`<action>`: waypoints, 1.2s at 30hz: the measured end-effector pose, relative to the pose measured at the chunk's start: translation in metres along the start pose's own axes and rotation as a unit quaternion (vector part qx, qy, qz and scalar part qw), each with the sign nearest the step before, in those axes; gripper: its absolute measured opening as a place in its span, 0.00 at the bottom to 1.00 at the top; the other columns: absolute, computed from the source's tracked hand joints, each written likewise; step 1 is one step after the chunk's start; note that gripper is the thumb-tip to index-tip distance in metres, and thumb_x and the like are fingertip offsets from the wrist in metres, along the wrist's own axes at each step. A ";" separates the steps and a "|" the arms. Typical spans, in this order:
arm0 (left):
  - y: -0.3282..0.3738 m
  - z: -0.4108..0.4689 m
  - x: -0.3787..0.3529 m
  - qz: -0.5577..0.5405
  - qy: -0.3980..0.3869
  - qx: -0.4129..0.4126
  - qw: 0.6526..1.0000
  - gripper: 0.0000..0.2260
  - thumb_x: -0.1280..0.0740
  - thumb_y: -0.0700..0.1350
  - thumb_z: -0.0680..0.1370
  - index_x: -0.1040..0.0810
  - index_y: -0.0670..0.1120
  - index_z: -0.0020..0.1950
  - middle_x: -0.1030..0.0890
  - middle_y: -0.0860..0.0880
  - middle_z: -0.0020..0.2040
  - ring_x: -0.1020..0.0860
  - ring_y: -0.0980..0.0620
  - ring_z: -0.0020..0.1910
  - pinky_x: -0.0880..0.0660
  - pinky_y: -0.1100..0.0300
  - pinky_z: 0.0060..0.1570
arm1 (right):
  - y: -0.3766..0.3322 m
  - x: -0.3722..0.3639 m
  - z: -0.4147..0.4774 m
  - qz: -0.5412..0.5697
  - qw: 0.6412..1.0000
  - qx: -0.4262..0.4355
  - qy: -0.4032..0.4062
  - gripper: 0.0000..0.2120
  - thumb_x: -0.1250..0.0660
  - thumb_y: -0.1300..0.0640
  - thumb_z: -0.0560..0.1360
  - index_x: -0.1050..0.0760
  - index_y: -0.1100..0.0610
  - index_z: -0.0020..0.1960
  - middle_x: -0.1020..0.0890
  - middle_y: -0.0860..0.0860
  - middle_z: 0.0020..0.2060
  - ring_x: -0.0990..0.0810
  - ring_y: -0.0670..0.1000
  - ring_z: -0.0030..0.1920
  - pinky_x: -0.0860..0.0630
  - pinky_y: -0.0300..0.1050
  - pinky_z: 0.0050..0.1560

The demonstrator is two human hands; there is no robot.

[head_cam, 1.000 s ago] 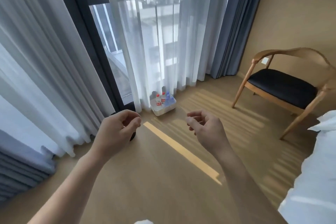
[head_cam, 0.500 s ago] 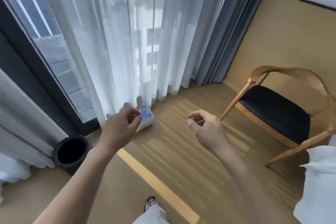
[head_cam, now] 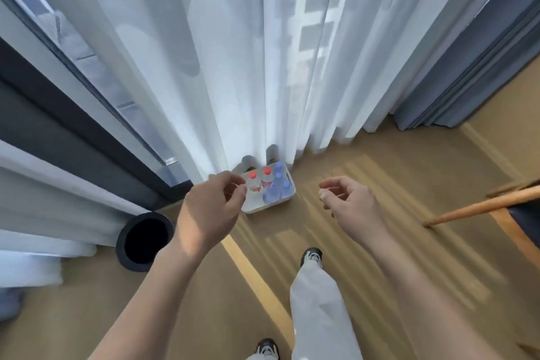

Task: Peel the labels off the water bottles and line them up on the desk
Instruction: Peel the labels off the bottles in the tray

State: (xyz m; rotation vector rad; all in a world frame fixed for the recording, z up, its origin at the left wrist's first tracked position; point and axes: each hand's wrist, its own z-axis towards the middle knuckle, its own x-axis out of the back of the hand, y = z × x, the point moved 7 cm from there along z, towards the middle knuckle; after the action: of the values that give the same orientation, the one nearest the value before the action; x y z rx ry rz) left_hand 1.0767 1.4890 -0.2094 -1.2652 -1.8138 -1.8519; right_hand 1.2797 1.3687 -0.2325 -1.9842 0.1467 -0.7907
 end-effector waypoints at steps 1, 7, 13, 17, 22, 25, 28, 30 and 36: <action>-0.005 0.020 -0.010 -0.002 0.003 0.011 1.000 0.07 0.37 0.48 0.77 0.20 0.50 0.49 0.20 0.59 0.37 0.23 0.60 0.39 0.28 0.66 0.39 | 0.008 -0.008 0.027 0.004 1.000 -0.011 -0.010 0.06 0.34 0.57 0.71 0.24 0.46 0.40 0.20 0.47 0.34 0.21 0.50 0.38 0.22 0.49 0.43; -0.087 0.145 -0.131 -0.058 -0.003 0.110 0.992 0.06 0.36 0.47 0.76 0.20 0.51 0.47 0.19 0.57 0.37 0.21 0.53 0.42 0.26 0.58 0.43 | 0.100 -0.073 0.187 -0.012 0.998 -0.040 -0.037 0.07 0.34 0.58 0.71 0.23 0.46 0.40 0.19 0.48 0.35 0.20 0.52 0.39 0.22 0.51 0.46; -0.211 0.248 -0.275 -0.028 -0.026 0.125 0.991 0.07 0.37 0.47 0.76 0.19 0.48 0.47 0.17 0.52 0.40 0.20 0.48 0.45 0.24 0.54 0.49 | 0.221 -0.176 0.312 -0.020 0.997 -0.038 -0.058 0.06 0.34 0.59 0.71 0.23 0.47 0.40 0.19 0.49 0.34 0.21 0.50 0.37 0.21 0.53 0.46; -0.292 0.300 -0.373 0.068 -0.093 0.099 0.988 0.09 0.38 0.46 0.76 0.20 0.47 0.51 0.16 0.50 0.48 0.20 0.47 0.50 0.25 0.55 0.52 | 0.291 -0.234 0.383 -0.035 0.996 -0.007 -0.079 0.08 0.36 0.60 0.72 0.24 0.47 0.40 0.18 0.52 0.38 0.19 0.55 0.40 0.22 0.51 0.45; -0.349 0.350 -0.472 0.141 -0.232 0.047 0.961 0.19 0.34 0.46 0.74 0.27 0.49 0.65 0.20 0.48 0.60 0.22 0.47 0.56 0.26 0.56 0.57 | 0.334 -0.269 0.440 -0.087 0.991 0.038 -0.098 0.12 0.40 0.63 0.71 0.24 0.48 0.43 0.17 0.51 0.41 0.19 0.53 0.45 0.23 0.47 0.47; -0.380 0.362 -0.516 0.233 -0.292 0.035 0.927 0.20 0.36 0.41 0.75 0.29 0.45 0.67 0.22 0.45 0.63 0.23 0.43 0.59 0.26 0.54 0.58 | 0.328 -0.285 0.453 -0.116 0.981 0.106 -0.112 0.13 0.42 0.63 0.71 0.24 0.48 0.46 0.18 0.49 0.40 0.20 0.49 0.42 0.24 0.43 0.45; -0.415 0.362 -0.544 0.242 -0.310 0.104 0.914 0.16 0.39 0.39 0.76 0.27 0.39 0.64 0.22 0.39 0.61 0.22 0.41 0.55 0.24 0.52 0.53 | 0.328 -0.302 0.453 -0.099 0.979 0.119 -0.134 0.10 0.39 0.63 0.70 0.24 0.48 0.43 0.19 0.47 0.36 0.21 0.49 0.38 0.26 0.41 0.43; -0.430 0.361 -0.557 0.197 -0.285 0.141 0.927 0.17 0.40 0.39 0.76 0.28 0.39 0.64 0.23 0.38 0.61 0.22 0.40 0.55 0.23 0.50 0.54 | 0.348 -0.321 0.451 -0.161 0.967 0.088 -0.179 0.09 0.35 0.59 0.69 0.24 0.48 0.48 0.22 0.45 0.36 0.22 0.49 0.43 0.26 0.41 0.47; -0.475 0.370 -0.602 0.184 -0.230 0.178 0.939 0.15 0.40 0.42 0.76 0.26 0.42 0.62 0.21 0.40 0.60 0.21 0.41 0.56 0.23 0.54 0.49 | 0.411 -0.375 0.463 -0.404 0.873 0.111 -0.248 0.25 0.31 0.50 0.69 0.32 0.51 0.64 0.27 0.53 0.58 0.24 0.56 0.56 0.25 0.49 0.53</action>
State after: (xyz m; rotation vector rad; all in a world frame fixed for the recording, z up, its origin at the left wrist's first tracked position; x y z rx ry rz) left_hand 1.2416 1.6851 -1.0215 -1.8358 -1.8404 -1.0323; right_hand 1.3447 1.6463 -0.8975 -1.9329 -1.0940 -0.7152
